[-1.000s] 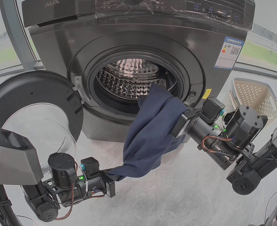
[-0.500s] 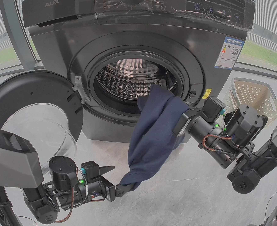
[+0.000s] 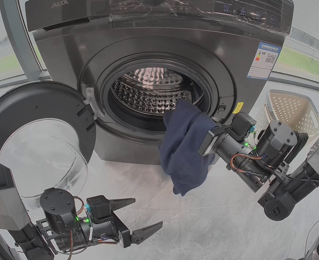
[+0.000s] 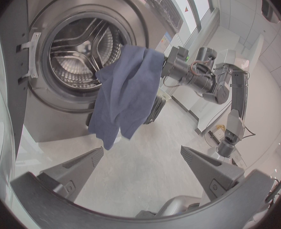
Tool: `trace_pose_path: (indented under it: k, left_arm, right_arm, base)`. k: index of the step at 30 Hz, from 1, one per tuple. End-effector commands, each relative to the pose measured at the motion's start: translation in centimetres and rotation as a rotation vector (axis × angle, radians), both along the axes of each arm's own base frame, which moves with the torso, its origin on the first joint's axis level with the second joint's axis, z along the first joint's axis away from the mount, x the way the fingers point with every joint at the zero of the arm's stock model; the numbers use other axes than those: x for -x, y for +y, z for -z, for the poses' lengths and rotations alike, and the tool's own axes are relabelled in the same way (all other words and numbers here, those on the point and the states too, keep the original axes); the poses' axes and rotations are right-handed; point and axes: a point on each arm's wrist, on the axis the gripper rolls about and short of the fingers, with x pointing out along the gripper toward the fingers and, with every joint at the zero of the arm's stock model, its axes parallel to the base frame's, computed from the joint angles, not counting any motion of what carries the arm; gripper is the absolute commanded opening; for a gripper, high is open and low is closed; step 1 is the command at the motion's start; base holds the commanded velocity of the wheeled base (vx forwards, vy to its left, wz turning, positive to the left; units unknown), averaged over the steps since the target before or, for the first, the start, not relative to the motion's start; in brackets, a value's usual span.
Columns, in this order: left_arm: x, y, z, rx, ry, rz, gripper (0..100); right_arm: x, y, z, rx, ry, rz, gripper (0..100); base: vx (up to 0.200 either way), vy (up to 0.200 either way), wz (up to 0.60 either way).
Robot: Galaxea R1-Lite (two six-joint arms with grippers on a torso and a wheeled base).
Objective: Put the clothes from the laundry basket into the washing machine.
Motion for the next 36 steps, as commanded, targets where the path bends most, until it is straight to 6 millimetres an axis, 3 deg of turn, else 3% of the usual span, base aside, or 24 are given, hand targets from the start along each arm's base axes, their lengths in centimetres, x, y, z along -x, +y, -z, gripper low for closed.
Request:
trace_pose_path:
  k: [1,9,14,36]
  left_arm:
    - [-1.2,-1.1,-1.8,0.074,-0.08,-0.001,100]
    - [-6.1,-5.0,-1.7,0.137,-0.157,-0.024,100]
    - [-8.2,-6.0,-0.9,0.144,-0.168,-0.04,100]
    - [-11.2,-7.6,0.1,0.156,-0.199,-0.079,100]
  right_arm:
    - [0.4,0.5,0.4,0.009,0.011,-0.019,0]
    - [1.0,1.0,0.5,0.014,0.015,-0.04,0]
    - [1.6,1.4,0.9,0.024,0.027,-0.06,0]
    - [4.1,3.0,1.3,0.029,0.052,-0.125,0]
  base:
    - [0.0,0.0,0.0]
    - [0.0,0.0,0.0]
    - [0.0,0.0,0.0]
    - [0.0,0.0,0.0]
